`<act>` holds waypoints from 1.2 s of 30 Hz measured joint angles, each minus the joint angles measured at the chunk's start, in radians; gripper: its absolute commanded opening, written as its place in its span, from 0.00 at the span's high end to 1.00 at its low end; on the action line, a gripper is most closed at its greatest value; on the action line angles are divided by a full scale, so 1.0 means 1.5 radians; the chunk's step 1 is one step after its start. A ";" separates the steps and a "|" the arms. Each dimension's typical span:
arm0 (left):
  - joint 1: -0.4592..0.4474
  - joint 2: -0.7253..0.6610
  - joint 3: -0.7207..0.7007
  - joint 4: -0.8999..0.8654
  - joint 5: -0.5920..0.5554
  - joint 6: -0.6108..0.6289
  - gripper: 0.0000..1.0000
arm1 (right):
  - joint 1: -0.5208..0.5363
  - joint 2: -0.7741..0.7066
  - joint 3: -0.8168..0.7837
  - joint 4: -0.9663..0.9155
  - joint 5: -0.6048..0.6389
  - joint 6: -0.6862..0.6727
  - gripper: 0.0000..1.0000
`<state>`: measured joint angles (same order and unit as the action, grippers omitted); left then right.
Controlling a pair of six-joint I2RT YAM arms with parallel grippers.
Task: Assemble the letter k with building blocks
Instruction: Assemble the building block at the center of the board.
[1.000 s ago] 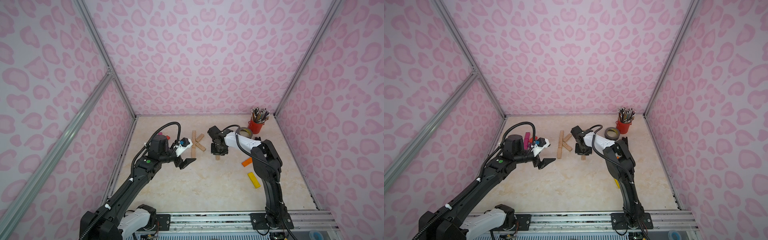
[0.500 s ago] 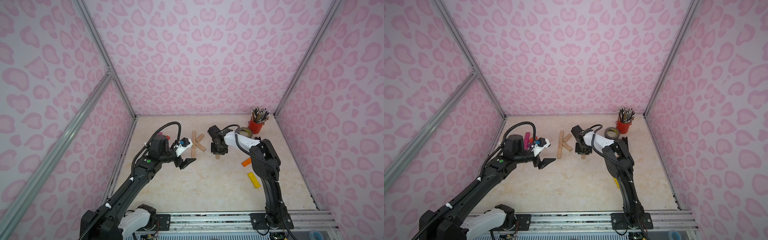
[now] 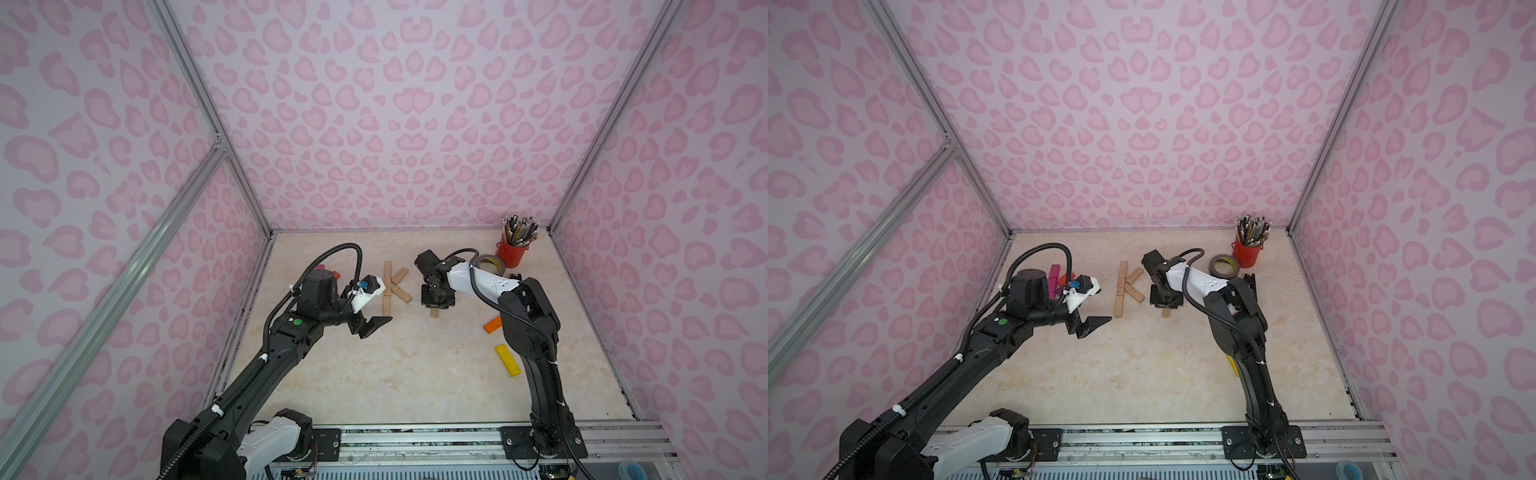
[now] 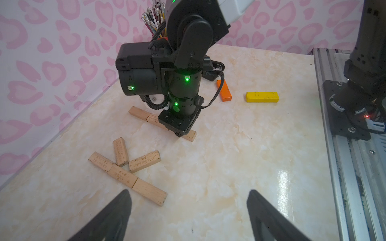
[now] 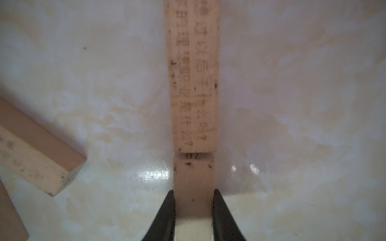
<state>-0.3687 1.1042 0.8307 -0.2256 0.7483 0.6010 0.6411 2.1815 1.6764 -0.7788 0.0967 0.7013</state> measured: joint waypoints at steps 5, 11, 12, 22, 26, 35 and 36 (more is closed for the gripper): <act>0.000 0.002 0.000 0.000 0.000 0.000 0.11 | 0.000 0.002 0.003 0.000 0.000 -0.001 0.70; 0.001 0.003 0.000 0.000 0.000 0.000 0.11 | -0.002 0.004 0.003 0.000 -0.001 -0.004 0.70; 0.001 0.003 0.000 0.000 0.000 0.000 0.11 | -0.002 0.004 0.003 0.000 -0.001 -0.005 0.70; 0.002 0.003 0.000 0.000 0.000 0.000 0.11 | -0.002 0.004 0.003 0.000 0.001 -0.010 0.69; 0.002 0.003 0.000 0.000 0.000 0.000 0.11 | -0.003 0.004 0.003 0.000 0.001 -0.012 0.69; 0.003 0.003 0.000 0.000 0.000 0.000 0.11 | -0.003 0.004 0.004 0.000 0.001 -0.017 0.69; 0.003 0.003 0.000 0.000 0.000 0.000 0.11 | -0.003 0.004 0.005 0.000 0.001 -0.017 0.69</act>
<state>-0.3649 1.1088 0.8307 -0.2256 0.7483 0.6010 0.6361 2.1872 1.6844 -0.7788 0.0978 0.6758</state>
